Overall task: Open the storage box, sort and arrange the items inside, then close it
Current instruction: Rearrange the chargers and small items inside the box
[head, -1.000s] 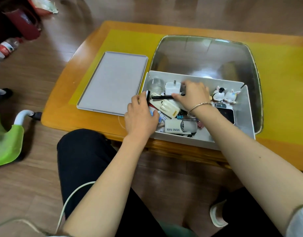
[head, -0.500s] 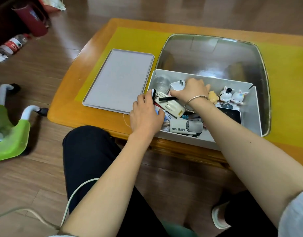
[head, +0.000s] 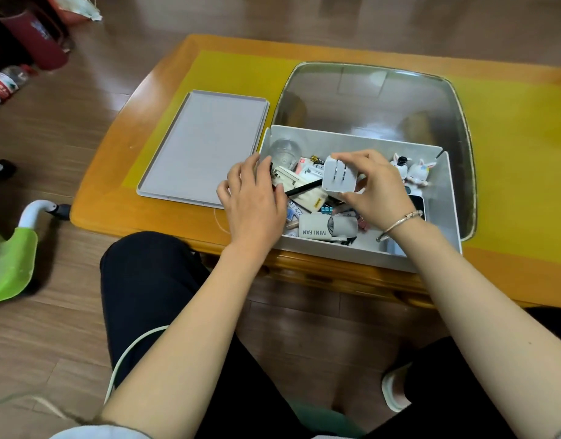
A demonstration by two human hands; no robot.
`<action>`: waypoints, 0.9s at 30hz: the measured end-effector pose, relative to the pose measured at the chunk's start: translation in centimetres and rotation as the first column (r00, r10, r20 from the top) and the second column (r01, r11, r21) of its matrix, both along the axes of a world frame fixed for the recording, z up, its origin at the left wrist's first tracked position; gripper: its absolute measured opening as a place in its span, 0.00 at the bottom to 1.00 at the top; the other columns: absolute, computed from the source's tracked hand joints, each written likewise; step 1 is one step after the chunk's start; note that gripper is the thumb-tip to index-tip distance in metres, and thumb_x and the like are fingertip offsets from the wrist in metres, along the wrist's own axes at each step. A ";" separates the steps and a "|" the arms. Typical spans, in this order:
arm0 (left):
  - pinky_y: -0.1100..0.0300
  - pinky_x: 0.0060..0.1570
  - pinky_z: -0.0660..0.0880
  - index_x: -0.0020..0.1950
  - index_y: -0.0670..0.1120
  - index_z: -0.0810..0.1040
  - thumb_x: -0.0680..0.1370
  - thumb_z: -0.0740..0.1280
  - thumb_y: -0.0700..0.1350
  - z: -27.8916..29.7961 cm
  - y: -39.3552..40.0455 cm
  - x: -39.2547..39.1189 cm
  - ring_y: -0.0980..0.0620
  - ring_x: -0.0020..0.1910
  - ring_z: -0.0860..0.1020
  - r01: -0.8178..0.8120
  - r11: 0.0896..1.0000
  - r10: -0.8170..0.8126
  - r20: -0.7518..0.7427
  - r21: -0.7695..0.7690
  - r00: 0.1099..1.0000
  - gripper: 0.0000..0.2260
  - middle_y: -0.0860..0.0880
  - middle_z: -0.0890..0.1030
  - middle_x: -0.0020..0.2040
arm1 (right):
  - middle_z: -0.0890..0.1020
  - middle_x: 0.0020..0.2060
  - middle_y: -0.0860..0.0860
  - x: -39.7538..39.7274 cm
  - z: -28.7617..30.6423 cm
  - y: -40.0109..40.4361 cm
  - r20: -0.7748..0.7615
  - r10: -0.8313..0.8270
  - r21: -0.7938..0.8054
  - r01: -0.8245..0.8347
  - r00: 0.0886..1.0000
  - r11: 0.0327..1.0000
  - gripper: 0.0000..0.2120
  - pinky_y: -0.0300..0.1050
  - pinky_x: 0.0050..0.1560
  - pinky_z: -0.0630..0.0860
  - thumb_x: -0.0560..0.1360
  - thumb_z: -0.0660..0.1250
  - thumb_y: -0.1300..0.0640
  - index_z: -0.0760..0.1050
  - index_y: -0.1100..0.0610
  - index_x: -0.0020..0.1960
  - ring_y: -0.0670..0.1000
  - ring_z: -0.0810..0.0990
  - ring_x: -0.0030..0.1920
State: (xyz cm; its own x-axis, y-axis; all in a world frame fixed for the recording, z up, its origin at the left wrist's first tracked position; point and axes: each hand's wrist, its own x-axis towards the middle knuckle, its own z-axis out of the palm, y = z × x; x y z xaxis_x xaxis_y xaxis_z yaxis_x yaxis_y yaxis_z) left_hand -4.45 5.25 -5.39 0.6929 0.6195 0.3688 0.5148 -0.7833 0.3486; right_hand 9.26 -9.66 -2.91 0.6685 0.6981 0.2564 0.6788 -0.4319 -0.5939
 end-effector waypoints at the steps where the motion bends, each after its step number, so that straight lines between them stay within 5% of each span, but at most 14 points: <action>1: 0.50 0.61 0.60 0.70 0.48 0.69 0.79 0.62 0.51 0.1 -0.2 -0.1 0.46 0.69 0.64 0.024 0.999 -0.025 0.031 0.034 0.999 0.20 0.48 0.70 0.70 | 0.77 0.52 0.53 -0.1 0.2 -0.5 0.008 -0.004 -0.007 0.004 1.000 1.000 0.30 0.23 0.45 0.67 0.63 0.75 0.68 0.76 0.52 0.62 0.52 0.76 0.47; 4: 0.54 0.58 0.60 0.69 0.50 0.70 0.77 0.66 0.54 0.8 -1.0 0.2 0.49 0.66 0.68 0.247 0.969 -0.247 0.066 0.011 0.967 0.22 0.51 0.73 0.67 | 0.79 0.50 0.52 -0.6 1.0 -1.4 0.053 0.062 -0.016 -0.062 0.997 0.998 0.29 0.23 0.44 0.68 0.60 0.78 0.65 0.77 0.54 0.59 0.53 0.77 0.47; 8: 0.56 0.63 0.69 0.71 0.46 0.69 0.74 0.72 0.50 1.3 -2.6 1.7 0.51 0.64 0.72 0.549 0.787 -0.521 0.176 -0.282 0.836 0.27 0.49 0.74 0.65 | 0.76 0.45 0.45 -1.6 1.3 -2.0 -0.009 0.085 0.019 -0.085 0.996 0.996 0.26 0.30 0.38 0.73 0.63 0.78 0.62 0.75 0.54 0.58 0.51 0.76 0.43; 12: 0.76 0.54 0.64 0.72 0.47 0.67 0.74 0.72 0.45 0.8 -3.1 2.3 0.57 0.58 0.71 0.574 0.735 -0.536 0.210 -0.361 0.818 0.28 0.49 0.75 0.64 | 0.75 0.44 0.42 -1.8 0.8 -2.8 -0.108 0.062 0.049 -0.057 0.992 0.997 0.27 0.24 0.32 0.71 0.63 0.78 0.64 0.71 0.55 0.58 0.40 0.76 0.39; 15: 0.70 0.46 0.71 0.64 0.47 0.73 0.74 0.73 0.43 0.5 -3.3 2.5 0.60 0.46 0.75 0.543 0.721 -0.463 0.284 -0.431 0.840 0.20 0.50 0.77 0.55 | 0.77 0.47 0.43 -1.8 0.6 -3.4 -0.132 0.069 0.079 -0.058 0.989 0.995 0.30 0.28 0.46 0.75 0.64 0.77 0.64 0.70 0.56 0.62 0.42 0.79 0.47; 18: 0.72 0.41 0.71 0.58 0.47 0.74 0.74 0.73 0.44 0.4 -3.4 2.6 0.64 0.45 0.74 0.521 0.691 -0.414 0.316 -0.501 0.854 0.15 0.52 0.78 0.51 | 0.79 0.50 0.44 -2.1 0.3 -3.8 -0.167 0.066 0.117 -0.047 0.984 0.992 0.30 0.32 0.53 0.76 0.65 0.76 0.65 0.70 0.56 0.65 0.42 0.80 0.48; 23: 0.73 0.36 0.69 0.57 0.49 0.74 0.76 0.70 0.47 0.8 -3.4 2.4 0.63 0.38 0.76 0.508 0.658 -0.386 0.330 -0.556 0.861 0.12 0.57 0.78 0.41 | 0.81 0.52 0.49 -2.9 0.1 -4.0 -0.421 0.061 0.275 0.063 0.905 0.960 0.20 0.38 0.47 0.80 0.72 0.68 0.68 0.74 0.53 0.62 0.42 0.81 0.48; 27: 0.56 0.46 0.76 0.59 0.48 0.74 0.79 0.66 0.50 0.8 -3.5 2.4 0.52 0.42 0.80 0.507 0.645 -0.415 0.295 -0.572 0.861 0.11 0.48 0.82 0.43 | 0.81 0.50 0.53 -3.5 0.1 -3.8 -0.475 0.080 0.321 0.088 0.877 0.943 0.16 0.35 0.39 0.76 0.76 0.64 0.65 0.73 0.55 0.63 0.43 0.81 0.38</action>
State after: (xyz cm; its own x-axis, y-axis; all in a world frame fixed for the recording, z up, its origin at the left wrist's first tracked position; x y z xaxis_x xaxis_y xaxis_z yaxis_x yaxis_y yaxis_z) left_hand -2.00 1.76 -4.57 0.9281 0.3482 0.1321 0.0623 -0.4949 0.8667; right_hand 5.75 -13.48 -2.81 0.7686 0.6289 0.1171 0.2761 -0.1611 -0.9475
